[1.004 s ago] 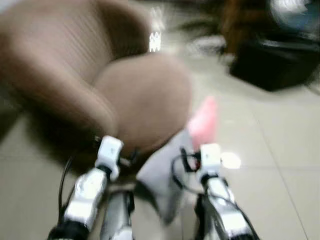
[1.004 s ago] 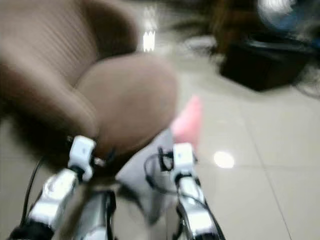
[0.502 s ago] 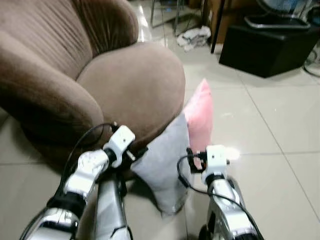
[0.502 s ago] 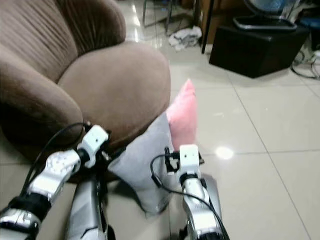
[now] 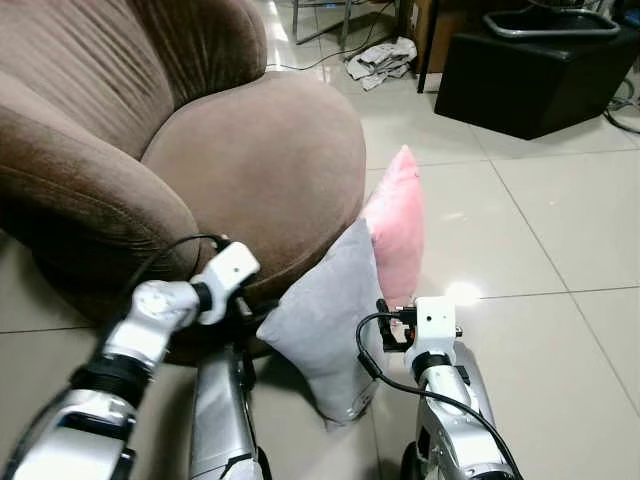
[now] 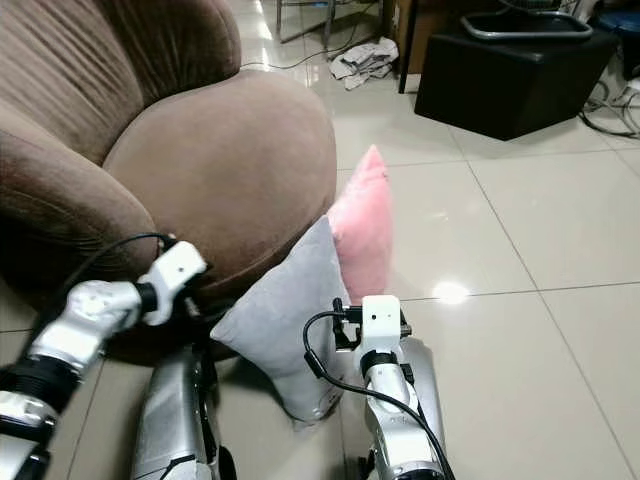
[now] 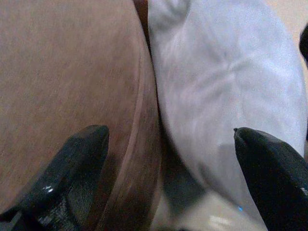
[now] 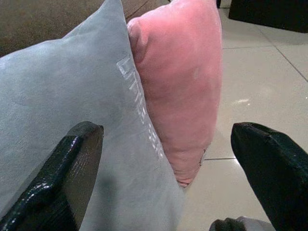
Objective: Move the pillow to the sofa from floor
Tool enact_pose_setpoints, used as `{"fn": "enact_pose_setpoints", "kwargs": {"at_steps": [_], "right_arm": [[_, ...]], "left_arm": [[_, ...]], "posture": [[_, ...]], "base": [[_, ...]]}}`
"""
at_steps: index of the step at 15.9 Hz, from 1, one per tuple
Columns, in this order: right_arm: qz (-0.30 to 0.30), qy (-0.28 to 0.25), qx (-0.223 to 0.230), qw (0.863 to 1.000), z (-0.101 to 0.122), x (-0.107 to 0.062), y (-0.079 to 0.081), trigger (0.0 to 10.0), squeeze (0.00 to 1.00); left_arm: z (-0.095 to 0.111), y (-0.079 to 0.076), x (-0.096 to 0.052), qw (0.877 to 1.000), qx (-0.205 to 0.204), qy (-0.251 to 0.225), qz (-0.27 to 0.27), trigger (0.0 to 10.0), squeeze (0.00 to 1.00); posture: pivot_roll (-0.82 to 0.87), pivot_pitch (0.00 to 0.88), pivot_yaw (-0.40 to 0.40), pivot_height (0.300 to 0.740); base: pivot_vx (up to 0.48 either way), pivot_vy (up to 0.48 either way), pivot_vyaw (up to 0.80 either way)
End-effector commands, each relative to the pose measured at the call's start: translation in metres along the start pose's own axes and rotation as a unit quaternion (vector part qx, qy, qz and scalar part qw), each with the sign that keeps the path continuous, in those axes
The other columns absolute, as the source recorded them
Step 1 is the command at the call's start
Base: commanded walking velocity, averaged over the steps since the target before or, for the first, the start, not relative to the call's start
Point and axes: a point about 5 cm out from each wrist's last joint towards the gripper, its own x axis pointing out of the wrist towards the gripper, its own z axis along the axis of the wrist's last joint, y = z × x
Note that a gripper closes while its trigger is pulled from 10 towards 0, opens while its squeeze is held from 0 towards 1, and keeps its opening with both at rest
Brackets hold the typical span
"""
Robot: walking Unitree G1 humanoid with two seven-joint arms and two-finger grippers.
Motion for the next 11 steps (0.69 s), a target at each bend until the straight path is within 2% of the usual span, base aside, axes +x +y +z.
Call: {"fn": "enact_pose_setpoints", "kwargs": {"at_steps": [1,4,6,10,11], "right_arm": [[0.001,-0.004,-0.001,1.0,0.003,0.001,0.003,10.0,0.0],[0.002,-0.001,0.001,1.0,0.002,0.001,0.005,10.0,0.0],[0.003,0.003,0.001,1.0,0.0,0.001,0.007,10.0,0.0],[0.004,0.006,0.004,1.0,0.0,0.002,0.01,10.0,0.0],[0.003,0.005,0.003,1.0,0.0,0.003,0.009,10.0,0.0]], "left_arm": [[0.003,0.005,-0.005,1.0,-0.002,0.009,-0.015,10.0,0.0],[0.004,0.012,-0.014,0.999,-0.021,0.026,-0.028,10.0,0.0],[0.007,0.01,-0.019,0.997,-0.035,0.035,-0.051,10.0,0.0],[0.013,-0.005,-0.014,0.993,-0.075,0.036,-0.09,10.0,0.0],[0.008,-0.014,-0.013,0.987,-0.105,0.057,-0.106,10.0,0.0]], "posture": [[0.05,0.084,0.092,0.442],[0.06,0.087,0.097,0.442],[0.07,0.09,0.103,0.442],[0.07,0.094,0.104,0.442],[0.07,0.101,0.101,0.442]], "base": [[0.0,0.0,0.0],[0.0,0.0,0.0],[0.0,0.0,0.0],[0.0,0.0,0.0],[0.0,0.0,0.0]]}}
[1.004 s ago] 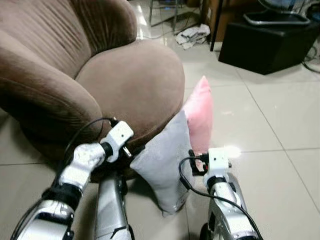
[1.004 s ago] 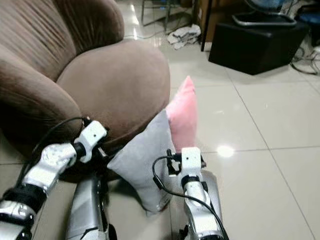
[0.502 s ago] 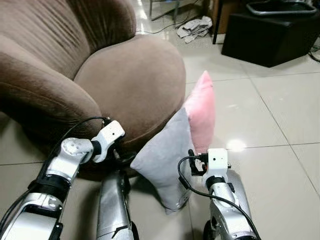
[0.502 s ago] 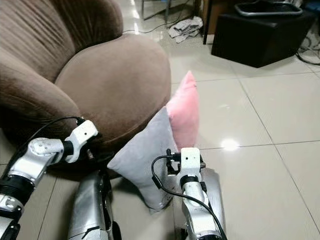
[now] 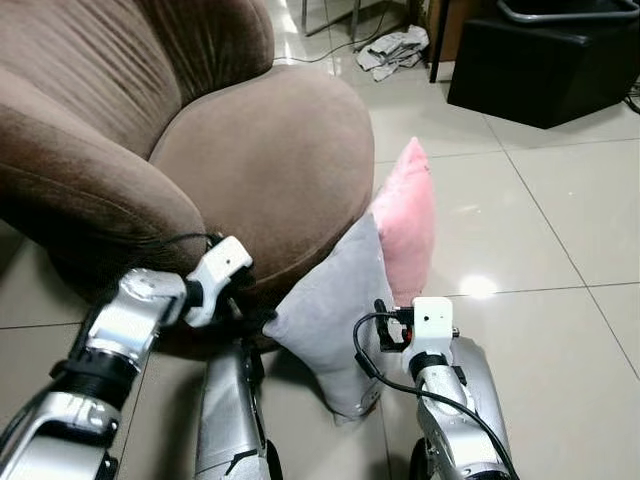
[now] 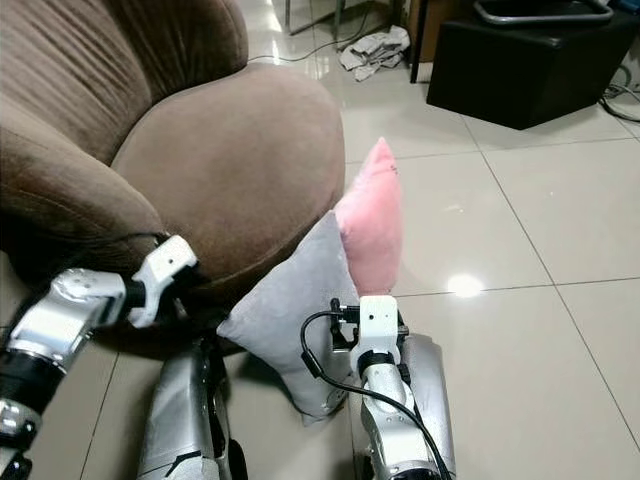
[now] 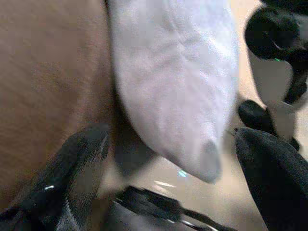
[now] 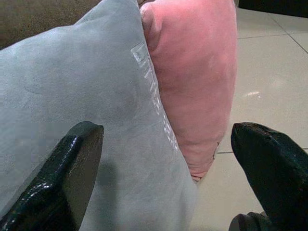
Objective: Move the pillow to the sofa from floor
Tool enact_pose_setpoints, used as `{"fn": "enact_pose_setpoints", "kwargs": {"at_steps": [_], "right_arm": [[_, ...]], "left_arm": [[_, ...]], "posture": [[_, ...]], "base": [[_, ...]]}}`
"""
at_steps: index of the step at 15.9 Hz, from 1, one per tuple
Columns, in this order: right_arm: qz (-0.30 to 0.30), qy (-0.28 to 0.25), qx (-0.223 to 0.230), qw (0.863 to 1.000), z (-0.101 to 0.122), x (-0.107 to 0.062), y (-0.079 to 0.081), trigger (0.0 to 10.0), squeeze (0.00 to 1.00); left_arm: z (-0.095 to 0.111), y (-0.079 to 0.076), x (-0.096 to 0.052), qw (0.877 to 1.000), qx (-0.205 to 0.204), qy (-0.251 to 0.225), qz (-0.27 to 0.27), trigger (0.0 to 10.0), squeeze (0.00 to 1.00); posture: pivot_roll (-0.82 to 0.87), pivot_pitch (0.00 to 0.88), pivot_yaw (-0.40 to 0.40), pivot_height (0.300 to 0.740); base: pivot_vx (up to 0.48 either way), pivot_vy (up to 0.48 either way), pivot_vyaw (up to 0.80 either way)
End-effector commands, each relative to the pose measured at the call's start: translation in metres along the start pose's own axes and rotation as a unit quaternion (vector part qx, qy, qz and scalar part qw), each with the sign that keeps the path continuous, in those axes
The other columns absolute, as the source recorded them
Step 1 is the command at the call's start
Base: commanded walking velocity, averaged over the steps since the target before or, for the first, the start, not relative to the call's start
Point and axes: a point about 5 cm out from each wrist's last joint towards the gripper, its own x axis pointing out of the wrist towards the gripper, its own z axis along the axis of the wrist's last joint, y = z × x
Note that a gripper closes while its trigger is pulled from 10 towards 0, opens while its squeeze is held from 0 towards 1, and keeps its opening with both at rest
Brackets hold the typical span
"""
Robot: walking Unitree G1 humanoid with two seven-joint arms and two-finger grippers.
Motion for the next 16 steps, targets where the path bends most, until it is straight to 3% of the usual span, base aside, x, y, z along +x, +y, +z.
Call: {"fn": "enact_pose_setpoints", "kwargs": {"at_steps": [1,3,4,6,9,11,14,16], "right_arm": [[0.004,0.003,-0.003,1.0,0.0,0.002,0.004,10.0,0.0],[0.003,0.003,-0.005,1.0,0.001,0.003,0.002,10.0,0.0],[0.001,0.001,-0.007,1.0,0.003,0.005,0.001,10.0,0.0],[0.003,-0.021,-0.006,1.0,0.017,0.005,0.0,10.0,0.0],[0.059,-0.036,-0.008,0.998,0.027,-0.002,0.012,10.0,0.0],[0.086,-0.023,-0.023,0.996,0.019,-0.002,0.015,10.0,0.0],[0.157,0.005,-0.026,0.987,0.014,-0.011,0.027,10.0,0.0],[0.193,0.019,-0.033,0.98,0.012,-0.02,0.028,10.0,0.0]], "left_arm": [[-0.006,-0.004,0.0,1.0,-0.017,0.014,-0.011,10.0,0.0],[-0.01,-0.01,0.008,1.0,-0.022,0.014,-0.017,10.0,0.0],[-0.014,-0.013,0.019,1.0,-0.023,0.01,-0.01,10.0,0.0],[-0.011,-0.013,0.034,0.999,0.008,-0.025,0.028,10.0,0.0],[0.002,-0.004,0.041,0.994,-0.004,-0.076,0.074,10.0,0.0],[0.008,0.0,0.046,0.991,-0.003,-0.092,0.092,10.0,0.0],[0.02,0.004,0.056,0.987,-0.005,-0.105,0.121,10.0,0.0],[0.018,0.003,0.06,0.989,0.002,-0.09,0.115,10.0,0.0]], "posture": [[0.07,0.101,0.101,0.442],[0.06,0.109,0.093,0.442],[0.06,0.112,0.089,0.442],[0.03,0.133,0.07,0.442],[0.0,0.143,0.037,0.442],[-0.01,0.148,0.019,0.442],[-0.02,0.157,-0.005,0.442],[-0.03,0.163,-0.01,0.442]], "base": [[0.0,0.0,0.0],[0.0,0.0,0.0],[0.0,0.0,0.0],[0.0,0.0,0.0],[0.0,0.0,0.0],[0.0,0.0,0.0],[0.0,0.0,0.0],[0.0,0.0,0.0]]}}
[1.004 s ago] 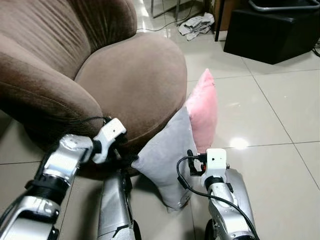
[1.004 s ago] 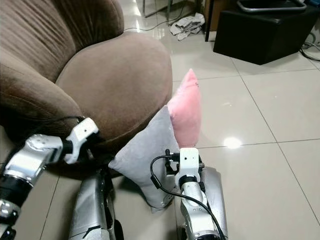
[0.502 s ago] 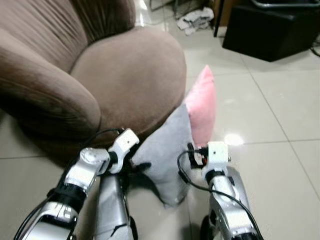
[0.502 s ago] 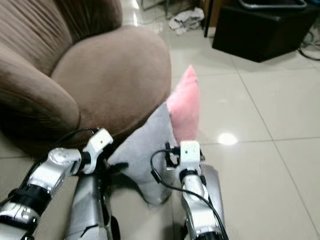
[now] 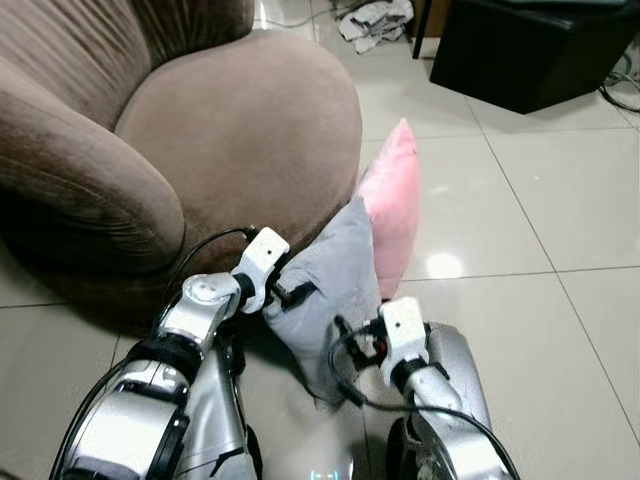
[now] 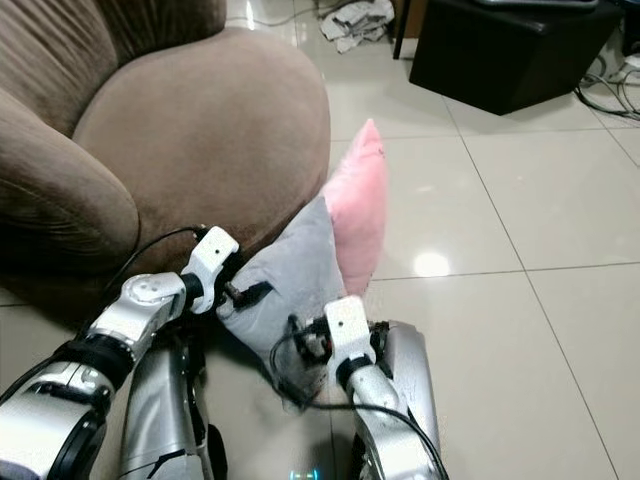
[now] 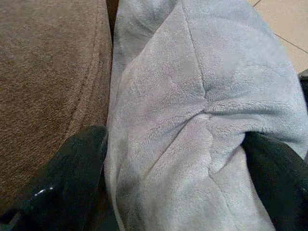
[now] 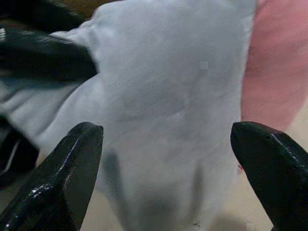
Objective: Move the pillow to the sofa from floor
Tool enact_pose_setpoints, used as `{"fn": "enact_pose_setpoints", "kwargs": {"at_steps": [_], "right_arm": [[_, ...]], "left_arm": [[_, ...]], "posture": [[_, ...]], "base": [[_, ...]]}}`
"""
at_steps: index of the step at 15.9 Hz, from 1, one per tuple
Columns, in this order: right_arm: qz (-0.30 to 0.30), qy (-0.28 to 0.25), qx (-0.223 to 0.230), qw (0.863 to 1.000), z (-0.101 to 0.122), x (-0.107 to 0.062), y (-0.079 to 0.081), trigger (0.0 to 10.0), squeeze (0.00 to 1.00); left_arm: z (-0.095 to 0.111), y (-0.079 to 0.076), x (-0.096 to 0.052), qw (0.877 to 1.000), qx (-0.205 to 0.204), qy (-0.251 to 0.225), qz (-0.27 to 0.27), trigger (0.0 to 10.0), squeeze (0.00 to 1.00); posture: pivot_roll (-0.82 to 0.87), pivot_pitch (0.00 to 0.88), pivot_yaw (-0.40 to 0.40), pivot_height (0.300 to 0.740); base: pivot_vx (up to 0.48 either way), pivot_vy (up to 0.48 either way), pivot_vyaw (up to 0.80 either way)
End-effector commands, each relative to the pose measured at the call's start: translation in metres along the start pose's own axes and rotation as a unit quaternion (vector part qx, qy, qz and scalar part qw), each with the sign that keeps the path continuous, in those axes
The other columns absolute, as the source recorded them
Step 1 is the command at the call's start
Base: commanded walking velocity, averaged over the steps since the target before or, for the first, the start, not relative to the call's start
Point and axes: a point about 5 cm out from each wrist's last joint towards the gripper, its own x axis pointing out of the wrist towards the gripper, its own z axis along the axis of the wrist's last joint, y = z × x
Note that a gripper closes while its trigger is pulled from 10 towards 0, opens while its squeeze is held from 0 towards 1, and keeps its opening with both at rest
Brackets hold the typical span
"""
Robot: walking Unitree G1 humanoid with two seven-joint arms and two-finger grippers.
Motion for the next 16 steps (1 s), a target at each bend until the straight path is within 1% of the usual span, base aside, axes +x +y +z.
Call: {"fn": "enact_pose_setpoints", "kwargs": {"at_steps": [1,2,3,4,5,6,9,11,12,13,14,16], "right_arm": [[0.011,0.004,0.002,1.0,0.0,-0.002,0.002,10.0,0.0],[0.018,0.003,0.006,1.0,0.002,-0.003,0.003,10.0,0.0],[0.028,0.003,0.007,1.0,0.003,-0.005,0.005,10.0,0.0],[0.037,0.004,0.005,0.999,0.004,-0.006,0.006,10.0,0.0],[0.042,0.002,-0.001,0.999,0.006,-0.009,0.004,10.0,0.0],[0.048,0.002,-0.001,0.999,0.008,-0.01,0.004,10.0,0.0],[0.069,0.004,-0.008,0.998,0.015,-0.021,-0.002,10.0,0.0],[0.074,0.006,-0.009,0.997,0.016,-0.024,-0.001,10.0,0.0],[0.078,0.006,-0.008,0.997,0.018,-0.026,0.0,10.0,0.0],[0.081,0.007,-0.007,0.997,0.021,-0.028,0.0,10.0,0.0],[0.082,0.006,-0.007,0.997,0.023,-0.028,0.0,10.0,0.0],[0.084,0.004,-0.007,0.996,0.026,-0.029,0.001,10.0,0.0]], "left_arm": [[-0.007,0.001,-0.001,1.0,0.007,0.018,0.002,10.0,0.0],[-0.014,0.002,-0.003,0.999,0.008,0.032,0.004,10.0,0.0],[-0.017,0.001,-0.003,0.999,0.009,0.035,0.008,10.0,0.0],[-0.018,0.002,-0.003,0.999,0.012,0.035,0.019,10.0,0.0],[-0.017,0.004,-0.003,0.999,0.009,0.022,0.038,10.0,0.0],[-0.017,0.005,-0.003,0.999,0.007,0.02,0.044,10.0,0.0],[-0.023,0.007,-0.004,0.997,0.012,0.035,0.071,10.0,0.0],[-0.023,0.008,-0.003,0.996,0.005,0.036,0.08,10.0,0.0],[-0.024,0.008,-0.003,0.995,0.011,0.041,0.088,10.0,0.0],[-0.026,0.008,-0.003,0.994,0.012,0.044,0.095,3.3,0.0],[-0.027,0.006,-0.003,0.995,0.009,0.041,0.091,0.0,0.0],[-0.029,0.006,-0.003,0.993,0.01,0.041,0.107,0.0,0.0]], "posture": [[-0.04,0.166,-0.009,0.442],[-0.04,0.169,-0.01,0.442],[-0.04,0.175,-0.014,0.442],[-0.05,0.178,-0.019,0.442],[-0.06,0.182,-0.027,0.442],[-0.06,0.183,-0.033,0.442],[-0.09,0.19,-0.06,0.442],[-0.09,0.192,-0.064,0.442],[-0.09,0.196,-0.068,0.442],[-0.09,0.197,-0.069,0.442],[-0.09,0.199,-0.069,0.442],[-0.1,0.205,-0.073,0.442]], "base": [[0.0,0.0,0.0],[0.0,0.0,0.0],[0.0,0.0,0.0],[0.0,0.0,0.0],[0.0,0.0,0.0],[0.0,0.0,0.0],[0.0,0.0,0.0],[0.0,0.0,0.0],[0.0,0.0,0.0],[0.0,0.0,0.0],[0.0,0.0,0.0],[0.0,0.0,0.0]]}}
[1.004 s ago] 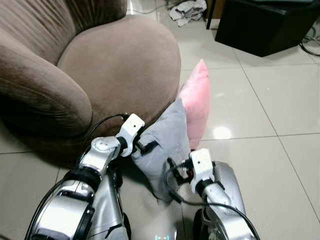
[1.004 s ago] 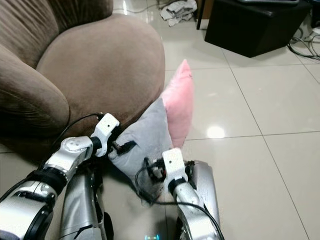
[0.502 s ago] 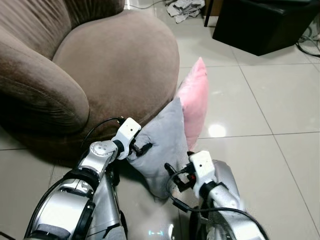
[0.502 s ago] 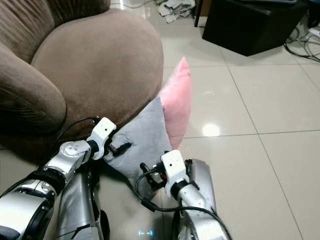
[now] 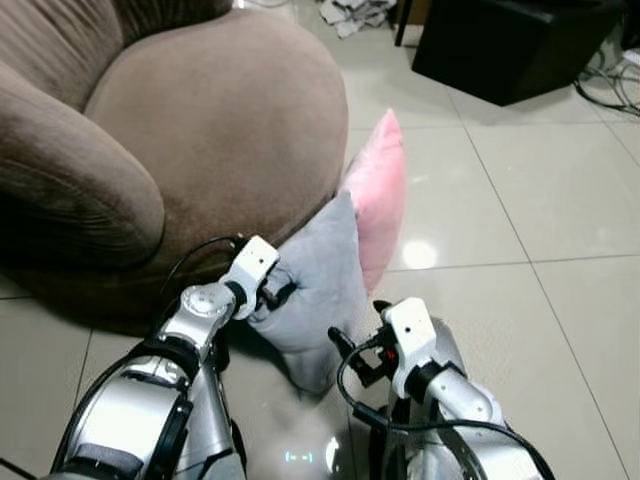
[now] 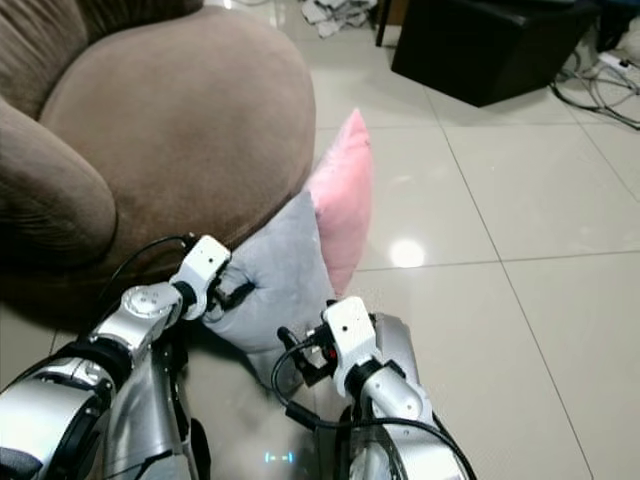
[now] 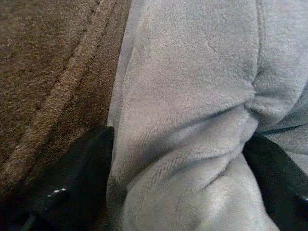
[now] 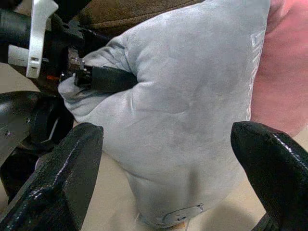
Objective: Move the pillow to the sofa from floor
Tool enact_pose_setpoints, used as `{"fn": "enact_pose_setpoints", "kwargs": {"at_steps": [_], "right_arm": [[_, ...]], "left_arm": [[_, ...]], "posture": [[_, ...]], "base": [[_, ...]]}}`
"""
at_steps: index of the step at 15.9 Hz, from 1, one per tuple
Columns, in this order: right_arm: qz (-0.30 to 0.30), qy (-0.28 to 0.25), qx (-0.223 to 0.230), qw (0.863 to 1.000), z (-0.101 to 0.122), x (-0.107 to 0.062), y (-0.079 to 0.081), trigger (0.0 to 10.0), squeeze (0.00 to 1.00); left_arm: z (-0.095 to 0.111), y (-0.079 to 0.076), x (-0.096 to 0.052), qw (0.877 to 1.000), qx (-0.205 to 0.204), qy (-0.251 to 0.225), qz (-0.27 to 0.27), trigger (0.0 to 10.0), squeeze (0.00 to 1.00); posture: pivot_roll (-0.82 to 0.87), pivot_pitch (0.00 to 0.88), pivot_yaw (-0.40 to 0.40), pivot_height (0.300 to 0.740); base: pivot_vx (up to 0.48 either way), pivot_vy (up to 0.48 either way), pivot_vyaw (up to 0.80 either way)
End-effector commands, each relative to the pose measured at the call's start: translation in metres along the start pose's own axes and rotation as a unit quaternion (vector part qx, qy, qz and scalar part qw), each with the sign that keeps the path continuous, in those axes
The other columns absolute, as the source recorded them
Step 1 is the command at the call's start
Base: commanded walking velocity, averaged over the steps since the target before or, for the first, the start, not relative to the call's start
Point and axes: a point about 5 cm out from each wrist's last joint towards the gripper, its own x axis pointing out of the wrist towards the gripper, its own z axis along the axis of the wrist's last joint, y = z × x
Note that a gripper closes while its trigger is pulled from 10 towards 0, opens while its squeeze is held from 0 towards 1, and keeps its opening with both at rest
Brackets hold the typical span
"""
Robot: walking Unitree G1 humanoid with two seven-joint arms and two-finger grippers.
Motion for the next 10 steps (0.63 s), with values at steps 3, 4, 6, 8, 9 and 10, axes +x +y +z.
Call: {"fn": "enact_pose_setpoints", "kwargs": {"at_steps": [3,4,6,8,9,10], "right_arm": [[0.002,0.002,0.01,1.0,0.0016,-0.0045,0.0018,10.0,0.0],[-0.002,0.004,0.011,1.0,0.0018,-0.0058,0.0005,10.0,0.0],[-0.007,0.006,0.014,1.0,0.0018,-0.0072,-0.0007,10.0,0.0],[-0.009,0.008,0.016,1.0,0.001,-0.0076,0.0005,10.0,0.0],[-0.009,0.009,0.017,1.0,0.0004,-0.0075,0.0012,10.0,0.0],[-0.009,0.011,0.018,1.0,-0.0002,-0.0073,0.0015,10.0,0.0]], "left_arm": [[-0.0088,-0.0021,-0.0005,1.0,-0.014,0.012,0.019,0.0,0.0],[-0.0092,-0.0051,0.0002,1.0,-0.015,0.008,0.014,0.0,0.0],[-0.0097,-0.008,0.001,1.0,-0.025,0.002,0.013,0.0,0.0],[-0.0112,-0.007,0.0017,0.999,-0.018,0.015,0.033,0.0,0.0],[-0.0109,-0.009,0.0022,0.999,-0.033,0.011,0.02,10.0,1.0],[-0.0105,-0.0093,0.0022,0.999,-0.038,0.009,0.018,10.0,1.0]], "posture": [[-0.1,0.208,-0.079,0.442],[-0.1,0.208,-0.079,0.442],[-0.11,0.206,-0.077,0.442],[-0.11,0.205,-0.074,0.442],[-0.1,0.203,-0.074,0.442],[-0.1,0.202,-0.073,0.442]], "base": [[0.0,0.0,0.0],[0.0,0.0,0.0],[0.0,0.0,0.0],[0.0,0.0,0.0],[0.0,0.0,0.0],[0.0,0.0,0.0]]}}
